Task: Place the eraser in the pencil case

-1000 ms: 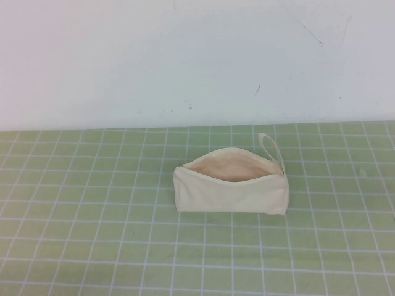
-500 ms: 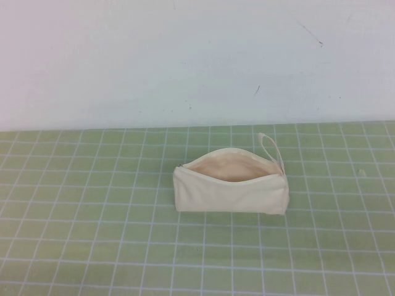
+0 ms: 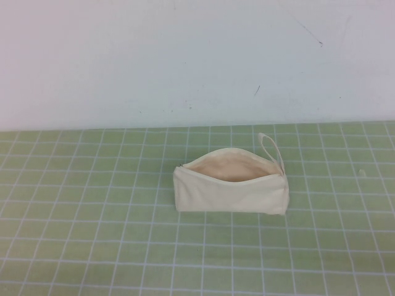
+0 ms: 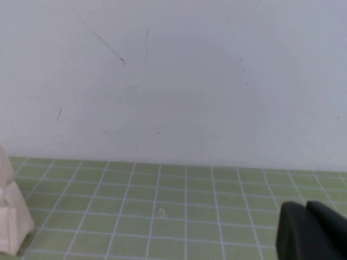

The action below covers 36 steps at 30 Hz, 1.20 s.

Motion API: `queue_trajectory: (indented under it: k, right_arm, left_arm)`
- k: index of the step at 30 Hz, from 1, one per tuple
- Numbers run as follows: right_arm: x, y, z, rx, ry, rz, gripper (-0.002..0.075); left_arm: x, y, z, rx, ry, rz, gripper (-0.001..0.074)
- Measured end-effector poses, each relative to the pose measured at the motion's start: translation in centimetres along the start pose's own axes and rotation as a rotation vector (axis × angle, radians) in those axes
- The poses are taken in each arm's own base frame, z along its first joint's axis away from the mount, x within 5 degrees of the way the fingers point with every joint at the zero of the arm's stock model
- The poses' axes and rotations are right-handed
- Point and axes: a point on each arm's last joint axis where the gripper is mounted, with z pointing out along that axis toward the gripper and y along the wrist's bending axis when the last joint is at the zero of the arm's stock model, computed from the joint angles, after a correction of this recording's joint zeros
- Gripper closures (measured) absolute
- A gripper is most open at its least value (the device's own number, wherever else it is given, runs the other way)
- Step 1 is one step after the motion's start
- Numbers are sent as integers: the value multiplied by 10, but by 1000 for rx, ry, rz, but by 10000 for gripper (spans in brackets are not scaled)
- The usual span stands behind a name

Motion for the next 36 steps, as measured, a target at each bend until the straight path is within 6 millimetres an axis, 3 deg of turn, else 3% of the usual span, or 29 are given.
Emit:
queue_trajectory:
  k: [8, 14, 36]
  right_arm:
    - [43, 5, -2, -17, 141, 86, 727]
    - [59, 5, -5, -14, 295, 119, 727]
    - [60, 5, -6, -11, 316, 125, 727]
  left_arm:
    - [0, 0, 0, 0, 0, 0, 737]
    - [0, 0, 0, 0, 0, 0, 737]
    - [0, 0, 0, 0, 0, 0, 737]
